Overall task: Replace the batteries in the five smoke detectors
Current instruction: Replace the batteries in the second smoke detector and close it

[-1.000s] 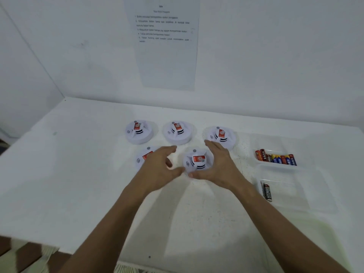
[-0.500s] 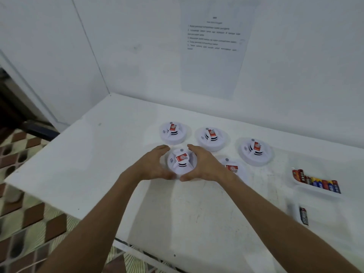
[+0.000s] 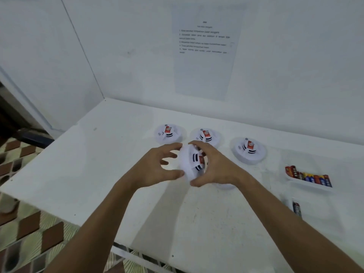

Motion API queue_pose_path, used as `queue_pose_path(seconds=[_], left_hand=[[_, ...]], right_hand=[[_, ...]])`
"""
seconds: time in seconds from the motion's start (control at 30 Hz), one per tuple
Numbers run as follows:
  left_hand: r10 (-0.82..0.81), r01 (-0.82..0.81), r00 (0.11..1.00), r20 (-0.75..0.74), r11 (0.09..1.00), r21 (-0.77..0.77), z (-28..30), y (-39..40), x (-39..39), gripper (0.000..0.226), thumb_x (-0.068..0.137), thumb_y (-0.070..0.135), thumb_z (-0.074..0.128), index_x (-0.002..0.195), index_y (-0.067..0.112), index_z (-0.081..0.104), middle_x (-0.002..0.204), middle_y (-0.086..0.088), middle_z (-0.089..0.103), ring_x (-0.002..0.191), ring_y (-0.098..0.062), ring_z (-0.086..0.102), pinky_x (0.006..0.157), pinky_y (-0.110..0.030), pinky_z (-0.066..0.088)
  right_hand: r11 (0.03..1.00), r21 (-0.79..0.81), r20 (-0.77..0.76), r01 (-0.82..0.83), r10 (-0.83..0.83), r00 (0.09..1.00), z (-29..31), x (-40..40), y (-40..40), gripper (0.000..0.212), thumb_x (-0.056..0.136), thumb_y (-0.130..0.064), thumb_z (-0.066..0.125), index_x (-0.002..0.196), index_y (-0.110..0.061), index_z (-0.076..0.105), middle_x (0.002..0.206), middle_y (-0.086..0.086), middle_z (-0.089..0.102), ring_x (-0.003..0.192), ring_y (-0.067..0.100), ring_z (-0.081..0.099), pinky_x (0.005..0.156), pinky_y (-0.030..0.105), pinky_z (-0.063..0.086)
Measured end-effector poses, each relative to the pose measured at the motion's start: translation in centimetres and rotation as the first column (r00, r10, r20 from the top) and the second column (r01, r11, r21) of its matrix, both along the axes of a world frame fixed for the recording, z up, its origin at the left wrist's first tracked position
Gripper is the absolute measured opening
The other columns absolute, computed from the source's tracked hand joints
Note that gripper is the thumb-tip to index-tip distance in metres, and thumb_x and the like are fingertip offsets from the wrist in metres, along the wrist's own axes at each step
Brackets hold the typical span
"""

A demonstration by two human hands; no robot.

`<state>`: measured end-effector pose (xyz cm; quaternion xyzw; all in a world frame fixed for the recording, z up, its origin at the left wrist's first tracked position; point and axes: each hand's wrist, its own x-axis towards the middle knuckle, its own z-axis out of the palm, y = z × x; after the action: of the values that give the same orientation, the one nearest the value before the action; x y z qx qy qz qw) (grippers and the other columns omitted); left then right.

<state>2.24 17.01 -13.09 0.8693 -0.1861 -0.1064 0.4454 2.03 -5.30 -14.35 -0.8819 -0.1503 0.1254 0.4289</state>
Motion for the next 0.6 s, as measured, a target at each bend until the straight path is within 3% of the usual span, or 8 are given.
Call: queue_pose_path(seconds=[0.07,0.17,0.27,0.4,0.6], left_hand=[[0.005,-0.005,1.0,-0.013,0.997,-0.074,1.2,-0.5,-0.7,0.057,0.082,0.025,0.074,0.134,0.031,0.052,0.128,0.019,0.058,0.113,-0.002,0.058,0.097,-0.031,0.05],[-0.066,0.056,0.996,-0.063,0.988,-0.143,2.6,-2.2,-1.9,0.052,0.084,0.026,0.073,0.132,0.035,0.053,0.125,0.017,0.061,0.109,-0.007,0.062,0.096,-0.036,0.052],[-0.172,0.145,0.98,-0.097,0.959,-0.242,3.3,-4.3,-3.0,0.053,0.083,0.017,0.074,0.128,0.035,0.055,0.115,0.012,0.068,0.1,-0.016,0.068,0.089,-0.033,0.056],[-0.127,0.098,0.987,-0.103,0.963,-0.249,3.0,-5.3,-2.8,0.064,0.072,0.011,0.083,0.128,0.028,0.058,0.106,0.005,0.072,0.088,-0.019,0.071,0.08,-0.037,0.059],[-0.142,0.135,0.989,-0.04,0.981,-0.139,3.0,-5.7,-2.8,0.064,0.064,0.015,0.088,0.122,0.028,0.062,0.109,0.01,0.069,0.08,-0.015,0.069,0.066,-0.023,0.055]], right_hand=[[0.986,0.166,-0.031,0.027,-0.022,0.999,1.3,-1.5,-1.3,0.093,0.066,-0.006,0.089,0.131,-0.044,0.034,0.121,-0.018,0.053,0.109,0.008,0.055,0.082,0.017,0.055],[0.905,0.418,-0.066,0.074,-0.051,0.997,2.0,-3.3,-3.0,0.097,0.062,0.008,0.084,0.137,-0.03,0.037,0.125,-0.007,0.058,0.116,0.013,0.059,0.087,0.035,0.059],[0.829,0.553,-0.08,0.083,-0.047,0.996,1.7,-4.7,-4.0,0.098,0.057,0.008,0.083,0.14,-0.019,0.039,0.136,0.005,0.054,0.126,0.024,0.055,0.089,0.047,0.057],[0.846,0.525,-0.057,0.099,-0.081,0.995,1.6,-5.9,-4.9,0.097,0.057,0.007,0.086,0.139,-0.022,0.043,0.134,-0.001,0.057,0.125,0.018,0.055,0.088,0.035,0.056],[0.909,0.41,0.006,0.077,-0.088,0.996,1.5,-6.9,-5.7,0.103,0.056,0.006,0.092,0.142,-0.02,0.042,0.134,-0.006,0.058,0.126,0.013,0.055,0.09,0.027,0.055]])
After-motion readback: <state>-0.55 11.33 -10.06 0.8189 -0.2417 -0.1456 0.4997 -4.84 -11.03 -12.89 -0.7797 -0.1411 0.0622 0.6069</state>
